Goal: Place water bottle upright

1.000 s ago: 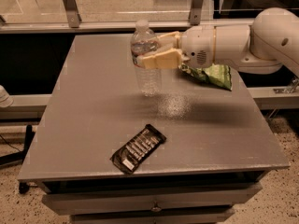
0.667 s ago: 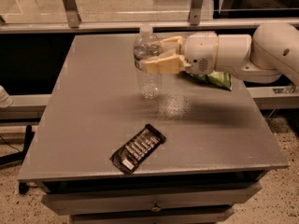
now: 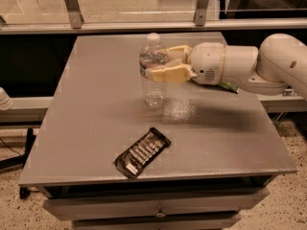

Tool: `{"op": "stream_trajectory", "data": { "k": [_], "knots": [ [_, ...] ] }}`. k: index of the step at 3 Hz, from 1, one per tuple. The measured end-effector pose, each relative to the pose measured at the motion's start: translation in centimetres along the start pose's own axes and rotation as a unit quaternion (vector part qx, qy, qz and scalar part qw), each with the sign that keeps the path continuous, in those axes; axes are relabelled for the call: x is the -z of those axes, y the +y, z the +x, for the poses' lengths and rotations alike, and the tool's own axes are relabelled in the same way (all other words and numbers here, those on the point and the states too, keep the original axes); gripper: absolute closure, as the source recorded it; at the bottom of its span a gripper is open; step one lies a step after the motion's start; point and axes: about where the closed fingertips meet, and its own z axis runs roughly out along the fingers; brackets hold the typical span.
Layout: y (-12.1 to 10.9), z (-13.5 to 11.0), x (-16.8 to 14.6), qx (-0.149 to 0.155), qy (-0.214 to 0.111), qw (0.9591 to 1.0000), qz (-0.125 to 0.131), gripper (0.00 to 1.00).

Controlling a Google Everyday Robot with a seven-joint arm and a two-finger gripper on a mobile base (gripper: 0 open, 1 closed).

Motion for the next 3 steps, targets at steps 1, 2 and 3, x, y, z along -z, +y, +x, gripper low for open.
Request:
{"op": "stream_trajectory", "data": {
  "k": [1,2,3],
  "knots": [
    [0.04,0.60,0.06,-0.007,0.009,0.9999,-0.002,0.59],
    [0.07,1.04,0.09,-0.013,0.015,0.9998,-0.003,0.36],
    [0.10,1.36,0.13,-0.016,0.019,0.9997,-0.004,0.12]
  ]
}}
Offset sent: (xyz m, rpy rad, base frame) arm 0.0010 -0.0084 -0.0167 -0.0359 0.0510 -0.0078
